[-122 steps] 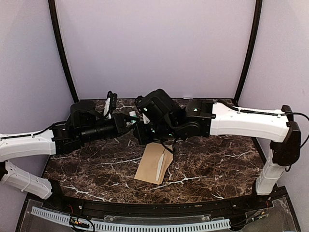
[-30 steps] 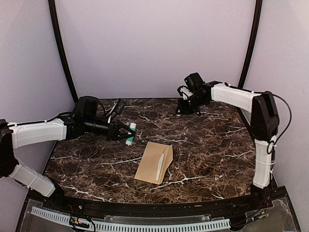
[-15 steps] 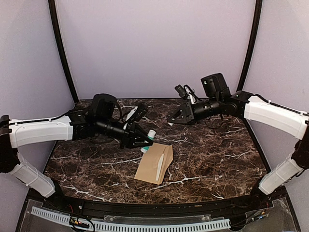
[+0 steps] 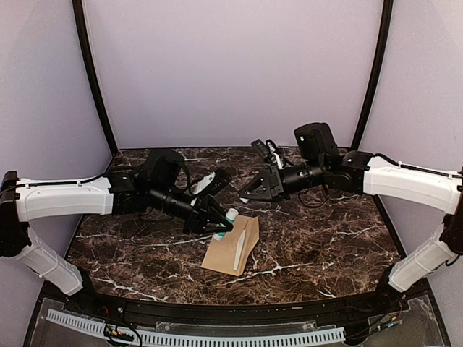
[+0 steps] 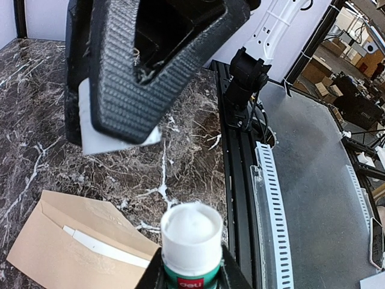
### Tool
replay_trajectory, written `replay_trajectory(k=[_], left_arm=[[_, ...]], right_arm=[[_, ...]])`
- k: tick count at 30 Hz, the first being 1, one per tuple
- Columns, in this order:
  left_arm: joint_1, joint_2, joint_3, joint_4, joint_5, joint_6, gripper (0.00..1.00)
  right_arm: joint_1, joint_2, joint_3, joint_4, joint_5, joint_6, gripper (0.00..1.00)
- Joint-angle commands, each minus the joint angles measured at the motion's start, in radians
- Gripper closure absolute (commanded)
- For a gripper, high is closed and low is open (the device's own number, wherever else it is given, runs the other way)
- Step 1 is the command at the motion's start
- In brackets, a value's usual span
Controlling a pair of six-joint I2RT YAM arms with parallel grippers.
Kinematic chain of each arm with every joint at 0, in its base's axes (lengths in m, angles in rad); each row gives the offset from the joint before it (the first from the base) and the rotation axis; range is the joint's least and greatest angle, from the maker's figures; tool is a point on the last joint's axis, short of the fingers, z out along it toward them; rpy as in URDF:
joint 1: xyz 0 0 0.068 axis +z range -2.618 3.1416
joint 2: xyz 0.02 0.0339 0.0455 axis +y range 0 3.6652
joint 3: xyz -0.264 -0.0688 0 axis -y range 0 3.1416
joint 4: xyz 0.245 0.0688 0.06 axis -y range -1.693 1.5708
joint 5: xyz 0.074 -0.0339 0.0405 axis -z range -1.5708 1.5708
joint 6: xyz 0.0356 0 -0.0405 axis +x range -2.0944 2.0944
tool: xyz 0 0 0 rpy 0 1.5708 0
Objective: Place the letter into the envelope and seal it
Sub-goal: Screw the solid glue.
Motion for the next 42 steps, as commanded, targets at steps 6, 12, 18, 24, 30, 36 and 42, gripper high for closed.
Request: replay_trajectory(k=[6, 12, 18, 24, 30, 36, 42], left_arm=[[-0.004, -0.010, -0.008, -0.012, -0.002, 0.021, 1.00], [-0.003, -0.006, -0.003, -0.010, 0.015, 0.017, 1.00], [-0.004, -0.005, -0.002, -0.010, 0.019, 0.015, 1.00], [-0.004, -0.005, -0.004, -0.011, 0.020, 0.013, 1.00], [-0.004, -0.002, -0.004, -0.012, 0.023, 0.013, 1.00], [-0.004, 0.002, -0.001, -0.012, 0.024, 0.012, 1.00], [-0.003, 0.009, 0.002, -0.013, 0.035, 0.008, 1.00]], right_arm=[[0.023, 0.030, 0.036, 0.022, -0.032, -0.015, 0.83], [0.040, 0.047, 0.047, 0.004, -0.054, -0.030, 0.83], [0.048, 0.059, 0.046, 0.004, -0.073, -0.033, 0.83], [0.055, 0.066, 0.050, -0.001, -0.081, -0.041, 0.83], [0.064, 0.072, 0.048, 0.016, -0.097, -0.033, 0.83], [0.082, 0.075, 0.057, 0.020, -0.113, -0.033, 0.83], [0.100, 0.078, 0.061, 0.016, -0.114, -0.039, 0.84]])
